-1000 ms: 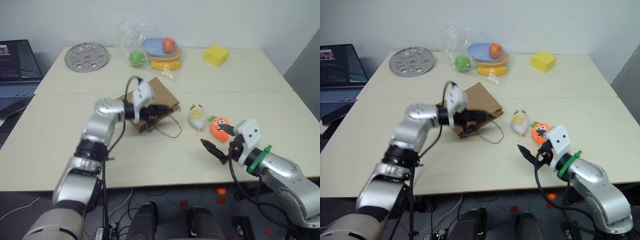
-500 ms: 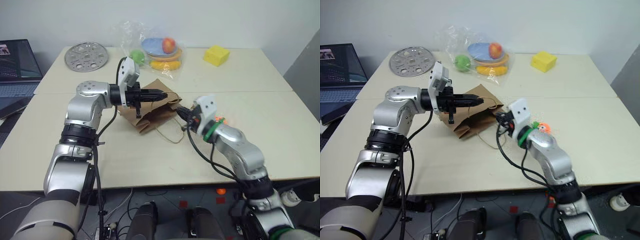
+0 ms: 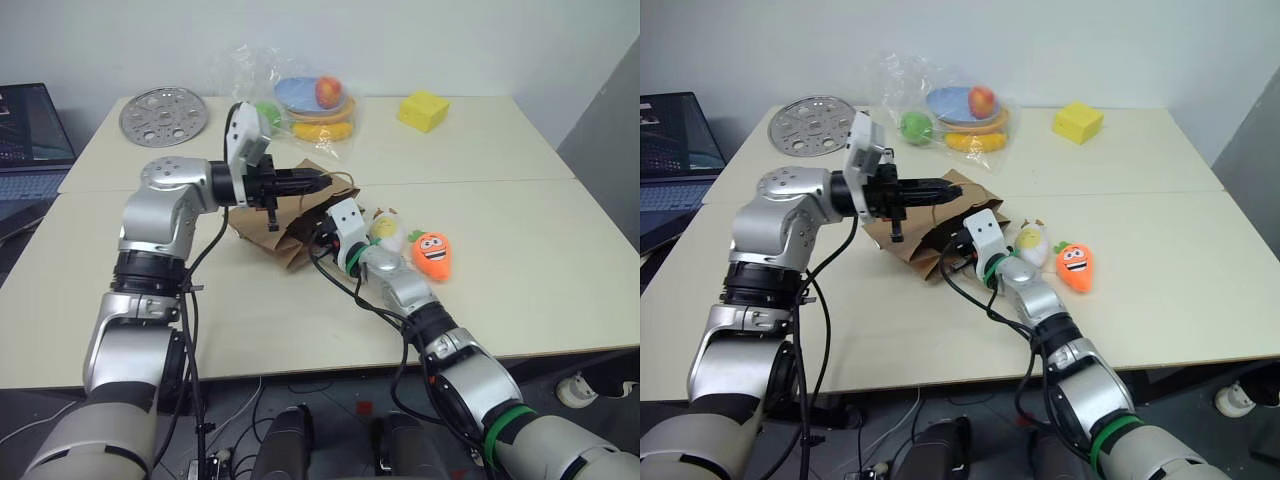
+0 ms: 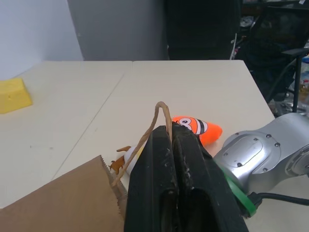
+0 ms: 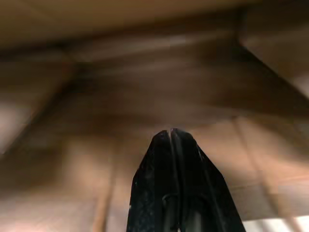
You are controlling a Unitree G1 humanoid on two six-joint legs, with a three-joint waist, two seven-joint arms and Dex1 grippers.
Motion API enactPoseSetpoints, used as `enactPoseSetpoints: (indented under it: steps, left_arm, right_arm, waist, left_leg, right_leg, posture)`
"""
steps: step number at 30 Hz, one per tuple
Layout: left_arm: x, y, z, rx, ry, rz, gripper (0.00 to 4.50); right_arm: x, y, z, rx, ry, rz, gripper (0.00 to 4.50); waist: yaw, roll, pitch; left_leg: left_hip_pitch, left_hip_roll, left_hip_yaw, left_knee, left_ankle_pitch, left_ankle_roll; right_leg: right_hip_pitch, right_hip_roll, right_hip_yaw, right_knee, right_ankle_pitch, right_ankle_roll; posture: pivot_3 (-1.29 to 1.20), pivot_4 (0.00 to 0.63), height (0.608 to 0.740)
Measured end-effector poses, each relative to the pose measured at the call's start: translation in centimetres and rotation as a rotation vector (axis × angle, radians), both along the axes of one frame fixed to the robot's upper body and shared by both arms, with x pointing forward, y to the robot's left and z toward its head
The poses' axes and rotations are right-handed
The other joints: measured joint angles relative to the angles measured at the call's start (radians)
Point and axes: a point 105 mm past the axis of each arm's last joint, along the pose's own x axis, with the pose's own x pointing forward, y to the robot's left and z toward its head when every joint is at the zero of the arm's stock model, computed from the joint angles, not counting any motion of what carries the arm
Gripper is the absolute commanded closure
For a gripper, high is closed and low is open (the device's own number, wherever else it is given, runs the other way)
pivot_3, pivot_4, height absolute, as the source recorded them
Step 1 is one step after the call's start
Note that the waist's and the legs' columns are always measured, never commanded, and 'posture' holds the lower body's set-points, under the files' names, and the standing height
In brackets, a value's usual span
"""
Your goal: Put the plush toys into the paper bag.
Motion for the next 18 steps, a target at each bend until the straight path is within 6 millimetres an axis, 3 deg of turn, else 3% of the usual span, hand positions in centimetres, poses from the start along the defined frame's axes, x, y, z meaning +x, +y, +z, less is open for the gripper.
enactPoseSetpoints:
  steps: [7,9,12,15,18]
  left_arm:
    - [1.4,2.1,1.7,-0.047,-0.110,0.166,4.50]
    - [3.4,4.1,3.6,-0.097,-0.205,0.349,4.50]
    - [4.2,6.1,6.5,-0.163,-0.347,0.497,4.50]
    - [4.2,6.6,7.9,-0.224,-0.426,0.552,4.50]
    - [4.2,6.3,8.0,-0.254,-0.439,0.556,4.50]
  right_arm:
    - [0.3,-0.2,-0.7,-0.059,-0.012,-0.017,4.46]
    - [0.2,-0.3,-0.9,-0.055,-0.007,-0.032,4.46]
    - [0.2,-0.4,-1.0,-0.049,-0.007,-0.043,4.46]
    - [0.2,-0.5,-1.0,-0.039,-0.011,-0.064,4.46]
    - [0.5,-0.7,-0.8,-0.023,-0.016,-0.105,4.46]
  waist:
    - [-0.003,0.000,0.000]
    - [-0.002,0.000,0.000]
    - [-0.002,0.000,0.000]
    - [-0.002,-0.001,-0.001]
    - [-0.002,-0.001,-0.001]
  left_leg:
    - [0.008,0.004,0.001,0.000,0.002,-0.003]
    - [0.009,0.004,0.001,0.000,0.002,-0.003]
    - [0.009,0.005,0.002,0.000,0.002,-0.003]
    - [0.009,0.005,0.004,0.000,0.002,-0.003]
    - [0.009,0.006,0.007,0.000,0.002,-0.003]
  right_leg:
    - [0.003,0.001,-0.001,0.004,-0.002,-0.006]
    - [0.003,0.002,-0.001,0.004,0.001,-0.008]
    - [0.003,0.002,0.000,0.004,0.001,-0.008]
    - [0.003,0.001,0.001,0.004,0.001,-0.008]
    - [0.003,0.001,0.001,0.004,0.002,-0.007]
  posture:
    - [0.00,0.150,0.740]
    - [0.00,0.150,0.740]
    - [0.00,0.150,0.740]
    - [0.00,0.150,0.740]
    - [0.00,0.150,0.740]
